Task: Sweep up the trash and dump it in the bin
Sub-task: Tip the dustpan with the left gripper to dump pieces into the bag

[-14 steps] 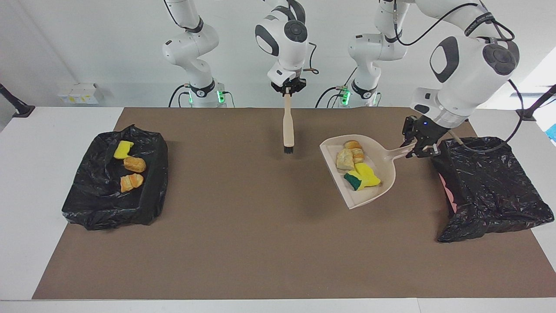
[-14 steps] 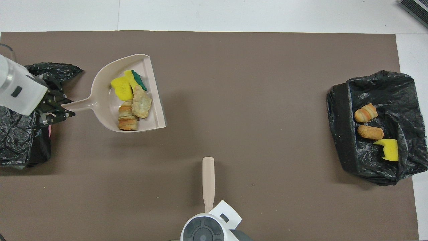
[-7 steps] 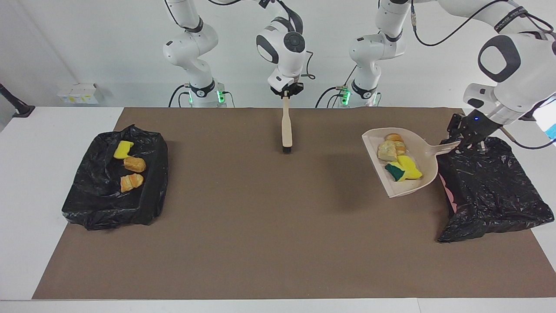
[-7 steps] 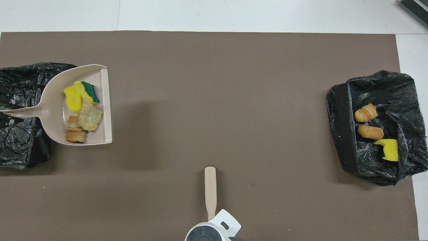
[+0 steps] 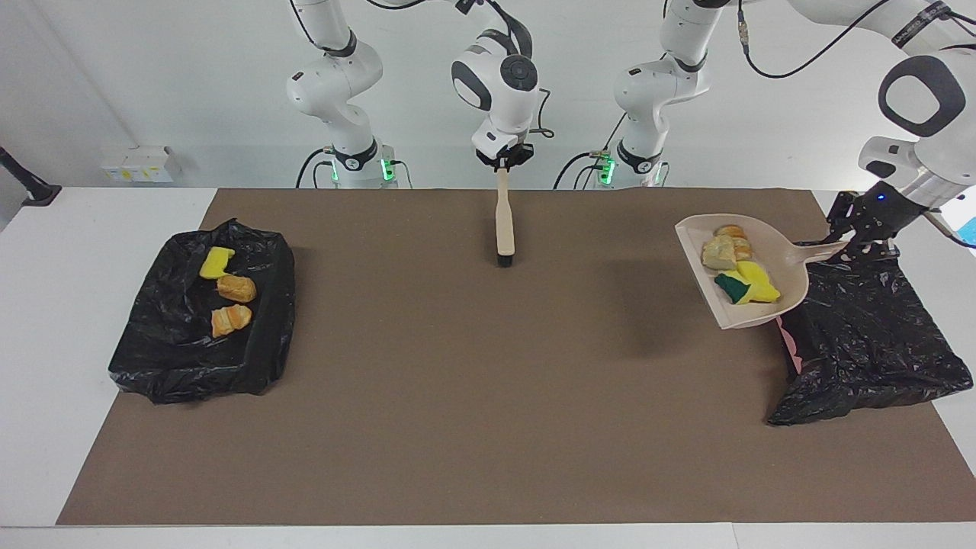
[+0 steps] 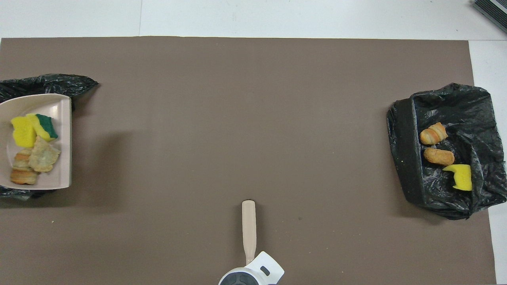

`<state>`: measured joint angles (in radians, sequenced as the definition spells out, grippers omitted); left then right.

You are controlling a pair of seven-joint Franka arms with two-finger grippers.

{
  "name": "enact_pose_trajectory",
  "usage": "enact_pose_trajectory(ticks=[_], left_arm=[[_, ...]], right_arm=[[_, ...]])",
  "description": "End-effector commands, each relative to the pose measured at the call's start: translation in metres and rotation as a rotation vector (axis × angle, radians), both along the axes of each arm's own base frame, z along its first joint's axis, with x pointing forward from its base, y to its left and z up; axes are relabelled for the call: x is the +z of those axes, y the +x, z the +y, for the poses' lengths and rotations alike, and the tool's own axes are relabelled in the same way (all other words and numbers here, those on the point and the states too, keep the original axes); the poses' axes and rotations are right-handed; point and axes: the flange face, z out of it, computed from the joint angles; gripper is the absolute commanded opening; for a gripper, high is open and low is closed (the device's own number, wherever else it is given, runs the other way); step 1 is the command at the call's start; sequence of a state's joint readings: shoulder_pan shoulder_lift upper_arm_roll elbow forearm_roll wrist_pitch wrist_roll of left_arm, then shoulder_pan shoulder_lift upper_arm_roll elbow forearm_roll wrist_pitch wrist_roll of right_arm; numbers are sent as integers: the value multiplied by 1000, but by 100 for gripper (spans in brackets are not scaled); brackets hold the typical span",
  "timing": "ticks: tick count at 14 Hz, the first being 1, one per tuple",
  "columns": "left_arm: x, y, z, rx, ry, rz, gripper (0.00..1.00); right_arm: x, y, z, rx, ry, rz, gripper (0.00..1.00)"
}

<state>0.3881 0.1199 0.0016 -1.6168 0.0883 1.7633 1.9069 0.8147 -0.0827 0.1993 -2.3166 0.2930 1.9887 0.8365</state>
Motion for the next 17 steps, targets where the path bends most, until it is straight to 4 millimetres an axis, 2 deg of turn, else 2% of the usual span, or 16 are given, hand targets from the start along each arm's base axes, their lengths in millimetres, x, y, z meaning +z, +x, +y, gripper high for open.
enact_pose_trajectory(ticks=[1,2,6,7,9,11,13,14,15,16,17], left_arm=[[13,2,39,-4,113,-54,0],[15,1,56,-9,157,-83,0],[10,16,71,-64,288,-170,0],[9,18,68,-78,308,-165,0],[11,24,61,-114,436,-128,0],[9,34,32,-68,542,-114,0],[8,33,21,-29,643,-104,0],[12,32,20,-49,692,-89,0],[15,32,22,-68,740,-74,0],[19,30,23,-85,789,-59,0],[25,28,24,-95,823,-53,0]], right_arm=[[1,-5,-3,-35,20,-10,18],[1,-5,-2,-35,20,-10,20],[0,-3,-3,-37,20,-10,38],[-1,-3,-3,-37,19,-9,53],[-1,-1,-2,-29,23,-8,56],[-1,0,-1,-27,26,-8,61],[1,6,2,-32,33,-8,66],[4,13,2,-42,40,-11,79],[9,23,-1,-58,51,-19,82],[15,40,-7,-92,63,-30,91],[25,57,-13,-113,78,-49,94]])
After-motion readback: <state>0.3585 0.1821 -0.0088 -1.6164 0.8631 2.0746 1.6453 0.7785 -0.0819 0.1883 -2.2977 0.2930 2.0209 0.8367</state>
